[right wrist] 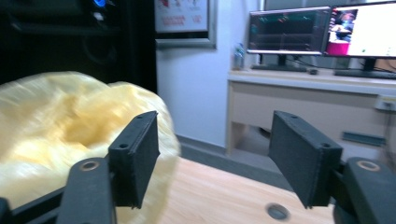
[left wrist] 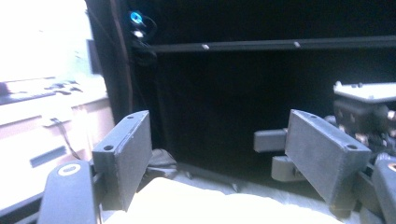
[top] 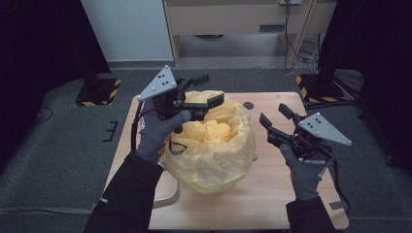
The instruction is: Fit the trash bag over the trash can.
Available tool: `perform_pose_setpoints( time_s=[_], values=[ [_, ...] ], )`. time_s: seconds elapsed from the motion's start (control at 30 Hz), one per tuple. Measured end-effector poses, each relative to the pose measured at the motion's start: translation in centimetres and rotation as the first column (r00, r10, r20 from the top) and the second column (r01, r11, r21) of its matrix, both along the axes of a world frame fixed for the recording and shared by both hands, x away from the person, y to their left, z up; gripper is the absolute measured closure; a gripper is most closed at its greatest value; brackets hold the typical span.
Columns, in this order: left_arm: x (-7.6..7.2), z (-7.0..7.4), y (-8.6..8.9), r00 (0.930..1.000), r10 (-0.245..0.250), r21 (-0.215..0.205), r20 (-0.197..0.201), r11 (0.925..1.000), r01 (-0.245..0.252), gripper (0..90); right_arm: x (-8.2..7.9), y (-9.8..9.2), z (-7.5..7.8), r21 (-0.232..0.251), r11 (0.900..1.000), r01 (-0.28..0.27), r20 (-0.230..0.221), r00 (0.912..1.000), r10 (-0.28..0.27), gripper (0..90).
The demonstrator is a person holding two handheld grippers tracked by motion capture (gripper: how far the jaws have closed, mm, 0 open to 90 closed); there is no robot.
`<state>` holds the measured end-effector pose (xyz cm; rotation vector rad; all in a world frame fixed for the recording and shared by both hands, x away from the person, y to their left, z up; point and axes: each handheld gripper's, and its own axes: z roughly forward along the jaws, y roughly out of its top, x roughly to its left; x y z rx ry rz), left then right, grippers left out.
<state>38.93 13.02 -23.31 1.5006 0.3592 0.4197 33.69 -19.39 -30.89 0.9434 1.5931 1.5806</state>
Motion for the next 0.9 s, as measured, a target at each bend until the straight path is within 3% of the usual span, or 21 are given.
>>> perform_pose_setpoints(
  time_s=[0.17,0.33,0.53,0.9],
  values=[
    [-1.0,0.8,1.7,0.9953,0.085,-0.074,0.046,0.9939,-0.082,22.6,0.0,-1.0,-0.7,0.001,1.000,0.025,-0.009,0.9996,-0.025,32.4],
    [-1.8,1.0,3.7,0.9851,0.160,-0.154,0.062,0.9767,-0.149,22.8,0.1,-1.8,-1.4,0.003,0.999,0.046,-0.020,0.9988,-0.046,32.4],
    [-2.9,0.1,6.3,0.9562,0.283,-0.173,0.076,0.9481,-0.267,23.0,0.1,-2.9,-2.0,-0.001,0.997,0.082,-0.022,0.9964,-0.082,31.8],
    [-3.8,-3.0,11.7,0.9124,0.409,-0.180,0.011,0.8984,-0.401,23.4,0.1,-4.6,-3.2,-0.013,0.993,0.121,-0.053,0.9912,-0.121,31.5]
  ],
)
